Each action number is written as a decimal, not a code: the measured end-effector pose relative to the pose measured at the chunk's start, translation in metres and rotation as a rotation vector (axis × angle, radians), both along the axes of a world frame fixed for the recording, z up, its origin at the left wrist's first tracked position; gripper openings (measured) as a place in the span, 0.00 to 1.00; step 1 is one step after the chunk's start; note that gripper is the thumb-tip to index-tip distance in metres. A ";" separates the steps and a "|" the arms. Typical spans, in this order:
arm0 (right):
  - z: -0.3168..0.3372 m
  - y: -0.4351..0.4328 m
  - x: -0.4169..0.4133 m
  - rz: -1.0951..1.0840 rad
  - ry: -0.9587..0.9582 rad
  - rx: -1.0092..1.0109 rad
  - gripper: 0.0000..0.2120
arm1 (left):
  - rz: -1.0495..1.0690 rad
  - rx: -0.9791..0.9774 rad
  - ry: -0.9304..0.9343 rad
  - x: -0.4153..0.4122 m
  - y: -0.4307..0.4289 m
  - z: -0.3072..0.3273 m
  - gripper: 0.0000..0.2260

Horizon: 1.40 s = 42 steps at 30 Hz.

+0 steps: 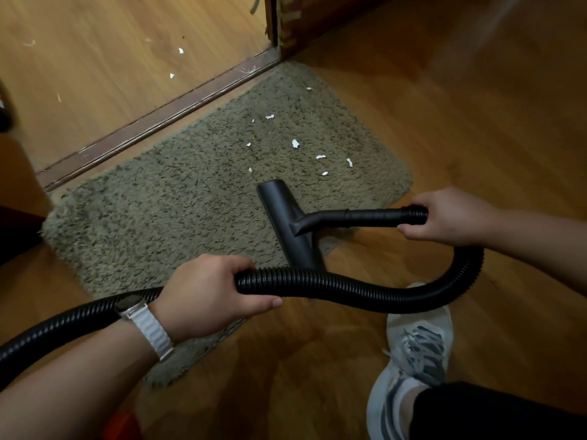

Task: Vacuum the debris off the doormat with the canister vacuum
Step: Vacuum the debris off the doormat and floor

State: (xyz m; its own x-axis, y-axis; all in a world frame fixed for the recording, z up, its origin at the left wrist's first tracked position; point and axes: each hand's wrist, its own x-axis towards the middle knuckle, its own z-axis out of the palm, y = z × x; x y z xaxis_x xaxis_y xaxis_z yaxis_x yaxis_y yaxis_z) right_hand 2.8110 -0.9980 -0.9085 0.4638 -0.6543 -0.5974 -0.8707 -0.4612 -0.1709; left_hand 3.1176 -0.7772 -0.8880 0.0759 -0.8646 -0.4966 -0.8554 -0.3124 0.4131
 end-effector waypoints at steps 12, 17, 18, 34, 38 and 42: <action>-0.002 -0.006 -0.003 -0.040 -0.016 -0.058 0.13 | 0.005 -0.068 0.003 0.003 -0.002 -0.008 0.33; -0.003 -0.004 0.001 -0.040 -0.012 -0.059 0.14 | -0.006 -0.065 -0.008 0.004 -0.002 -0.008 0.32; -0.002 -0.004 0.003 -0.030 -0.004 -0.058 0.15 | -0.006 -0.064 -0.011 0.003 -0.003 -0.008 0.32; 0.003 -0.006 0.005 -0.102 -0.005 -0.122 0.16 | 0.034 -0.084 -0.017 0.004 -0.009 -0.009 0.32; 0.005 -0.004 0.010 -0.004 0.016 -0.114 0.14 | 0.029 -0.098 -0.025 0.002 -0.011 -0.008 0.33; 0.004 -0.007 0.004 -0.069 0.001 -0.127 0.14 | 0.039 -0.116 -0.027 -0.001 -0.016 -0.008 0.34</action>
